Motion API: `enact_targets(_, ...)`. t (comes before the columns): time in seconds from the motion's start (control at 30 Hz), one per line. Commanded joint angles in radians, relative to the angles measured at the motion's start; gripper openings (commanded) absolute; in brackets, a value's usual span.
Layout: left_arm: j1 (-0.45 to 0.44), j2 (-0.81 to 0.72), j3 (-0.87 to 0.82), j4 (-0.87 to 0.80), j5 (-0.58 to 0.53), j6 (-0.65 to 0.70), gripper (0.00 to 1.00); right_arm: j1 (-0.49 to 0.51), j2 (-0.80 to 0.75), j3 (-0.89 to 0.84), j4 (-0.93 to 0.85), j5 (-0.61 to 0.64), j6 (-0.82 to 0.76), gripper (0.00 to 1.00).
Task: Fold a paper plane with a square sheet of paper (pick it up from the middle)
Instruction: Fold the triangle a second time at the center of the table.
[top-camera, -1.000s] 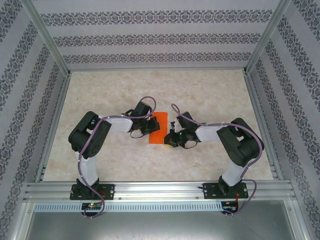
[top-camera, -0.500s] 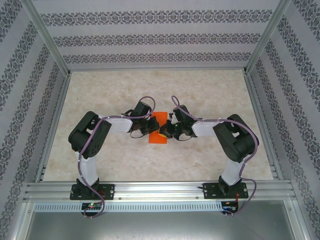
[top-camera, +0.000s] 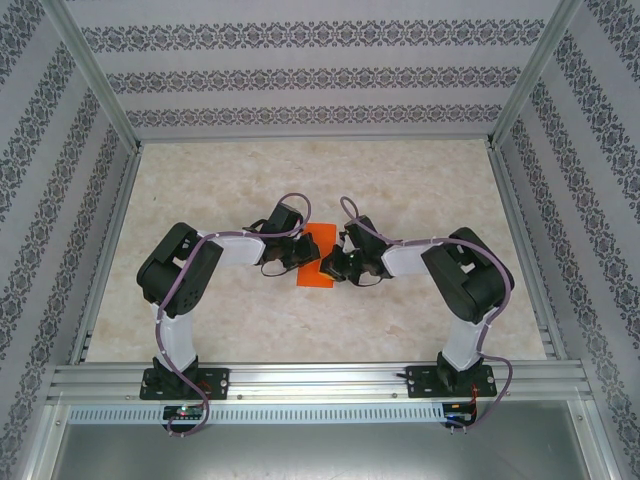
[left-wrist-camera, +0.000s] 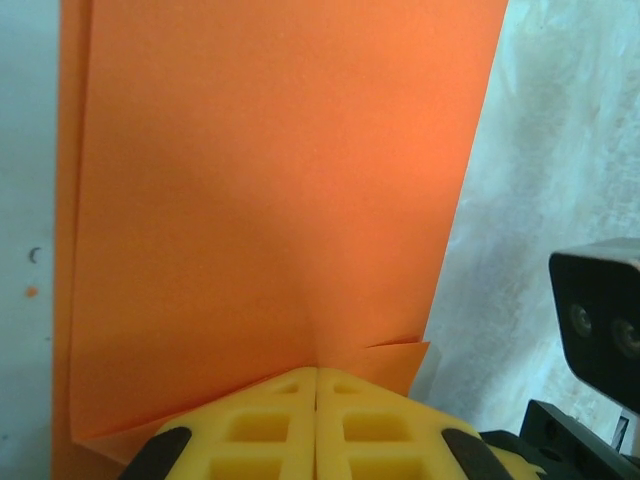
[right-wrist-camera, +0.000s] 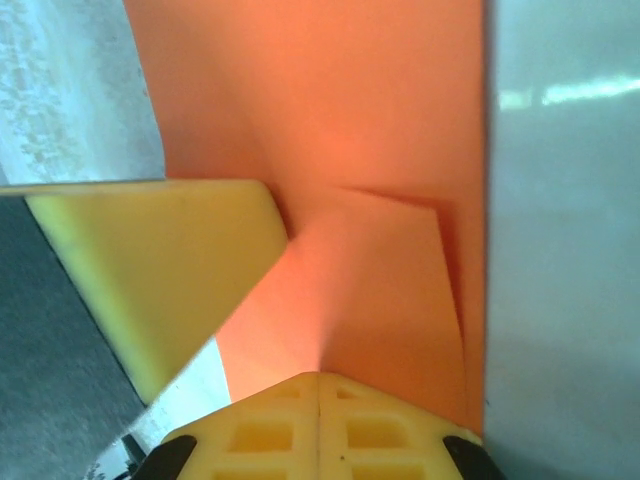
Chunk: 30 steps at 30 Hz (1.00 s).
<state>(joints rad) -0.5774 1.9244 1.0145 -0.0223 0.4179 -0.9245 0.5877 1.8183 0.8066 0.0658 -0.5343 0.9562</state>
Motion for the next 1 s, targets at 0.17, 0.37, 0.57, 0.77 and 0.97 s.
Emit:
enact_targets(0.17, -0.007, 0.036, -0.021, -0.057, -0.03, 0.005, 0.07, 0.021, -0.07, -0.032, -0.23, 0.066, -0.138, 0.05)
enact_targets(0.37, -0.007, 0.033, -0.02, -0.072, -0.03, 0.015, 0.07, 0.009, -0.085, -0.086, -0.207, 0.062, -0.125, 0.05)
enact_targets(0.57, -0.007, 0.035, -0.02, -0.074, -0.034, 0.018, 0.07, 0.0, -0.136, -0.116, -0.196, 0.019, -0.134, 0.05)
enact_targets(0.77, -0.008, 0.028, -0.013, -0.08, -0.027, 0.027, 0.07, -0.039, -0.177, -0.126, -0.143, -0.048, -0.106, 0.05)
enact_targets(0.97, -0.007, 0.024, -0.002, -0.084, -0.019, 0.038, 0.08, -0.044, -0.159, -0.014, -0.144, -0.102, -0.141, 0.04)
